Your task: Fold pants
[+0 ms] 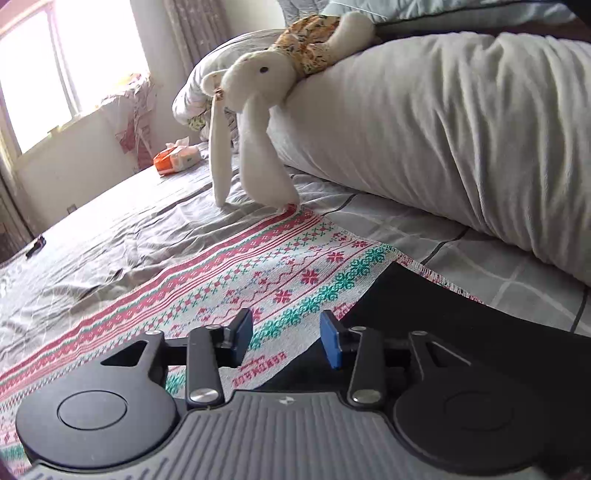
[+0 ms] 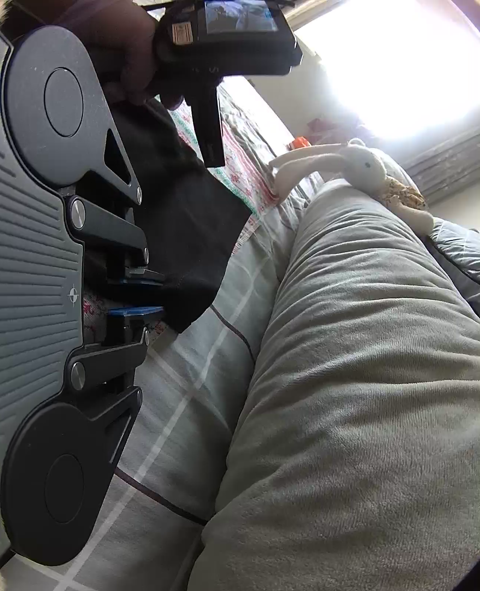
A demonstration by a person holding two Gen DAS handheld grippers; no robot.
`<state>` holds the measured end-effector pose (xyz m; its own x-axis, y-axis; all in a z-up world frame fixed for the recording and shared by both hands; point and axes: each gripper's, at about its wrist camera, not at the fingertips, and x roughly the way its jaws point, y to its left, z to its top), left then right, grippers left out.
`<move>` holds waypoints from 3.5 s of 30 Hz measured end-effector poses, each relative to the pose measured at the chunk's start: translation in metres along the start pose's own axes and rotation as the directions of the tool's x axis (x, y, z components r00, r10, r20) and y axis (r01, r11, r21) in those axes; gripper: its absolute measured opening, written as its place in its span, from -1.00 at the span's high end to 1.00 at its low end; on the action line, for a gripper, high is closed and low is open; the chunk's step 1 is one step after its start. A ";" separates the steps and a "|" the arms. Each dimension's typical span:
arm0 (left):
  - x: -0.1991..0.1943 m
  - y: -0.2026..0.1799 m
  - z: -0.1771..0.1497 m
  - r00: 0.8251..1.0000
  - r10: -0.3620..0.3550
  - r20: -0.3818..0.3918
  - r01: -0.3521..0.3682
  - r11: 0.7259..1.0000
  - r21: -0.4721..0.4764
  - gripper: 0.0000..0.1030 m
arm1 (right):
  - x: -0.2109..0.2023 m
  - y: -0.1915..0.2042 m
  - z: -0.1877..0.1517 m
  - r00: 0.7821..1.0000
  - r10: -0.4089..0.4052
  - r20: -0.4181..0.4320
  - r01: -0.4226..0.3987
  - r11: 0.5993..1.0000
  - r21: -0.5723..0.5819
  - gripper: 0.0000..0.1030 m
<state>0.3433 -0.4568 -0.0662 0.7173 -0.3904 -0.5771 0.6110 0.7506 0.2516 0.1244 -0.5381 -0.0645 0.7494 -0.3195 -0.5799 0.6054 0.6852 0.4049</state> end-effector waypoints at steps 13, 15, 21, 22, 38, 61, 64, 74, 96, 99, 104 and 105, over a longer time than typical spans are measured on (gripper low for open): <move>-0.178 0.092 -0.104 0.989 0.030 -0.144 -0.058 0.978 -0.198 -0.91 | -0.026 -0.005 -0.008 0.999 -0.034 -0.005 0.033 0.999 -0.040 -0.24; -0.209 0.108 -0.124 0.987 0.039 -0.157 -0.075 0.970 -0.231 -0.95 | -0.038 -0.005 -0.009 0.999 -0.032 -0.041 0.030 0.998 -0.047 -0.34; -0.290 0.144 -0.184 0.977 0.093 -0.194 -0.150 0.941 -0.303 -1.00 | -0.072 0.010 -0.006 0.986 -0.014 -0.165 0.001 0.997 -0.077 -0.47; -0.300 0.150 -0.192 0.974 0.098 -0.202 -0.159 0.936 -0.315 -1.00 | -0.077 0.017 -0.007 0.983 -0.014 -0.181 -0.004 0.996 -0.094 -0.48; -0.392 0.296 -0.266 0.919 0.236 -0.315 -0.353 0.848 -0.396 -1.00 | -0.132 0.197 -0.051 0.949 0.102 -0.297 -0.221 0.888 -0.403 -0.70; -0.241 0.428 -0.273 0.951 -0.027 -0.308 -0.019 0.989 -0.144 -0.45 | 0.020 0.405 -0.132 0.829 0.095 -0.551 -0.541 0.382 -0.749 -0.61; -0.233 0.426 -0.275 0.937 -0.064 -0.343 0.020 0.991 -0.130 0.16 | 0.039 0.413 -0.136 0.818 0.060 -0.572 -0.558 0.328 -0.763 -0.51; -0.233 0.430 -0.273 0.954 -0.004 -0.301 -0.034 0.992 -0.120 0.48 | 0.062 0.426 -0.128 0.681 0.045 -0.731 -0.715 0.260 -0.649 0.94; -0.324 0.395 -0.243 0.939 0.342 -0.045 -0.345 0.934 -0.089 0.48 | -0.055 0.422 -0.107 0.877 0.304 -0.373 -0.459 0.300 -0.836 1.00; -0.359 0.382 -0.245 0.945 0.325 -0.029 -0.326 0.937 -0.129 0.48 | -0.100 0.402 -0.098 0.873 0.335 -0.355 -0.456 0.298 -0.839 1.00; -0.409 0.354 -0.257 0.957 0.288 -0.036 -0.290 0.939 -0.186 0.48 | -0.165 0.365 -0.100 0.870 0.354 -0.342 -0.453 0.305 -0.837 1.00; -0.417 0.348 -0.260 0.959 0.282 -0.043 -0.285 0.939 -0.191 0.48 | -0.176 0.358 -0.103 0.873 0.353 -0.338 -0.449 0.306 -0.840 1.00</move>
<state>0.1691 0.1057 0.0599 0.8451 -0.1396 -0.5160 0.3058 0.9181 0.2523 0.1819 -0.1692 0.1097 0.7772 0.1839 -0.6018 -0.3759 0.9026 -0.2097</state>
